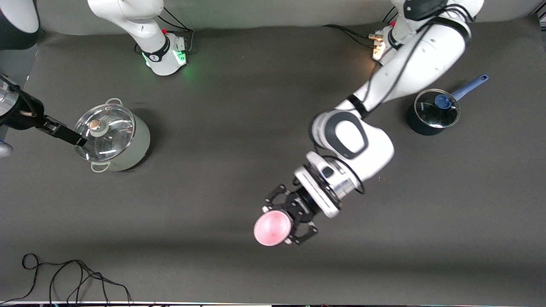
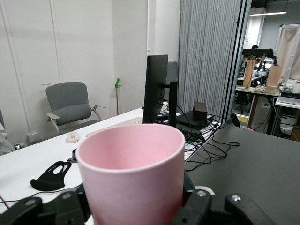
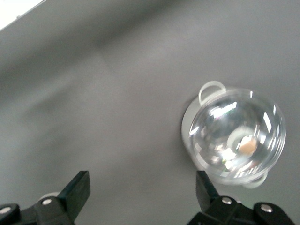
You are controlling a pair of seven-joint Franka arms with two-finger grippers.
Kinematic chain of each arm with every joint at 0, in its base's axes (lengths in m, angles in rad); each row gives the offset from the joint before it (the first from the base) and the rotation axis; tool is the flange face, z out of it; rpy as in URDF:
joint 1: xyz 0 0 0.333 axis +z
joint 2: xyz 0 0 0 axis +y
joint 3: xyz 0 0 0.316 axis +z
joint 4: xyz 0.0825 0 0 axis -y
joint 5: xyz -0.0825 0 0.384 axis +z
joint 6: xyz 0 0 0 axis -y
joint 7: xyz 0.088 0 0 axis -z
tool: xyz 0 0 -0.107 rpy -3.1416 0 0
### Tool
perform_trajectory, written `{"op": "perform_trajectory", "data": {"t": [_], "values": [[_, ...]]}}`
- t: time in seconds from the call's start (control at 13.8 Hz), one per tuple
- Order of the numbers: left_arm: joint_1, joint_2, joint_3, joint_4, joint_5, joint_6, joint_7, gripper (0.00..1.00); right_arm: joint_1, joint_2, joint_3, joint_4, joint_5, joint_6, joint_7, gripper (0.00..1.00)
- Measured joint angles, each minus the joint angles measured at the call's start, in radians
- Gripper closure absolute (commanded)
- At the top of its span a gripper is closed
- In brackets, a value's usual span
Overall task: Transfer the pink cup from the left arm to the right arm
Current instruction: 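Lift the pink cup with the left gripper and carry it toward the right arm, then reach the right gripper to the pink cup and close on its rim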
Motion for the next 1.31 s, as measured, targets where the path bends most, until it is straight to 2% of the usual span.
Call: {"op": "perform_trajectory", "data": {"t": [0.22, 0.51, 0.73, 0.94, 1.31], "values": [[-0.074, -0.012, 0.001, 0.028, 0.001, 0.082, -0.040, 1.00, 0.005, -0.002, 0.000, 0.029, 0.074, -0.011, 0.229, 0.00], [-0.148, -0.020, 0.004, 0.033, 0.001, 0.143, -0.058, 1.00, 0.018, -0.002, 0.010, 0.046, 0.080, -0.018, 0.437, 0.00], [-0.205, -0.021, 0.008, 0.037, 0.003, 0.209, -0.071, 1.00, 0.086, 0.018, 0.015, 0.100, 0.053, -0.017, 0.499, 0.00], [-0.251, -0.021, 0.013, 0.047, 0.004, 0.260, -0.075, 1.00, 0.155, 0.093, 0.019, 0.211, 0.020, -0.023, 0.575, 0.00], [-0.325, -0.021, 0.015, 0.060, 0.004, 0.345, -0.077, 1.00, 0.210, 0.265, 0.020, 0.384, 0.017, -0.040, 0.691, 0.00]]}}
